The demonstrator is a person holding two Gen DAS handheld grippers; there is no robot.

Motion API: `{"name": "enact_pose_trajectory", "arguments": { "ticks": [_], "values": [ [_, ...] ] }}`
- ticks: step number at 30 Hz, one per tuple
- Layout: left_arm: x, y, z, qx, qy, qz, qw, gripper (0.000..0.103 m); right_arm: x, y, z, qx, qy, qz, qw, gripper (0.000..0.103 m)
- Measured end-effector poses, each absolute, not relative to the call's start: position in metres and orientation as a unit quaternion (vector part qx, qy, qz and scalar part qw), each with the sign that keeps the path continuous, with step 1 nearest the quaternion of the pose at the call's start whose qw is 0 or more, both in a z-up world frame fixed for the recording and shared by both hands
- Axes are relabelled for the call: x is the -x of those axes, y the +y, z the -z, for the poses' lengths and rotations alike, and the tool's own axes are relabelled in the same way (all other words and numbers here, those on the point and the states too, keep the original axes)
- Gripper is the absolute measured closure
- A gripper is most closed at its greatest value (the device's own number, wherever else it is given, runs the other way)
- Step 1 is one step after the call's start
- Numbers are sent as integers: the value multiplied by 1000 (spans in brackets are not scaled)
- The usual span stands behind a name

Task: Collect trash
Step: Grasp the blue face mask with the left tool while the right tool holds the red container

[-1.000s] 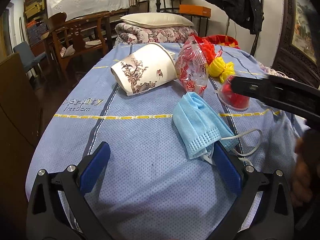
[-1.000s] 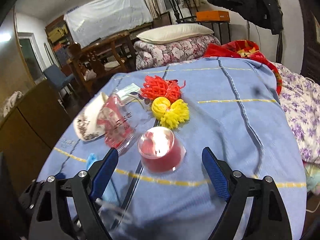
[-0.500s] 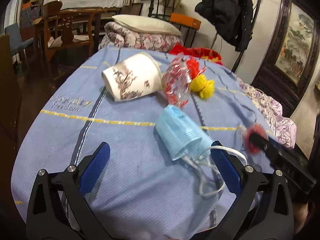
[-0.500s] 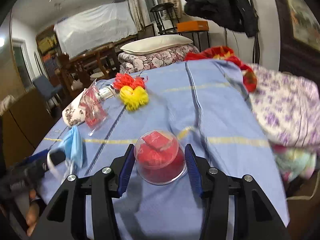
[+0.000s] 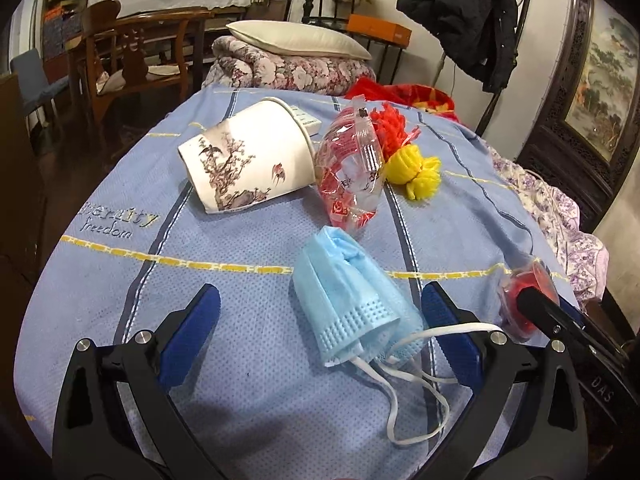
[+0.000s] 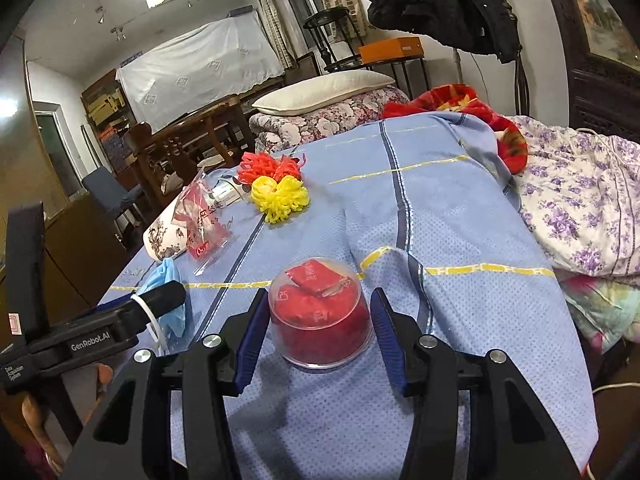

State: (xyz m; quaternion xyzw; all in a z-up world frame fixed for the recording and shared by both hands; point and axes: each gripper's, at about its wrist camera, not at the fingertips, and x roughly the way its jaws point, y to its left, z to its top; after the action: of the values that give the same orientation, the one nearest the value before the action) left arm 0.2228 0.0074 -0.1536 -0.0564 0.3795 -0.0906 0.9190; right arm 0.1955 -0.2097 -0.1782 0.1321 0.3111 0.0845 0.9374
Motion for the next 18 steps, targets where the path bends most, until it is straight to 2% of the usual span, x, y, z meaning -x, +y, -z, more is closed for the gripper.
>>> {"name": "enact_pose_trajectory", "arguments": {
  "ticks": [3, 10, 18],
  "values": [
    [-208, 14, 155, 39, 379, 76, 921, 6, -197, -210, 179, -132, 313, -85, 937, 48],
    [-162, 28, 157, 36, 378, 96, 920, 6, -200, -215, 181, -150, 314, -90, 933, 48],
    [-158, 37, 157, 29, 393, 51, 918, 6, -200, -220, 182, -157, 313, -95, 932, 48]
  ]
}}
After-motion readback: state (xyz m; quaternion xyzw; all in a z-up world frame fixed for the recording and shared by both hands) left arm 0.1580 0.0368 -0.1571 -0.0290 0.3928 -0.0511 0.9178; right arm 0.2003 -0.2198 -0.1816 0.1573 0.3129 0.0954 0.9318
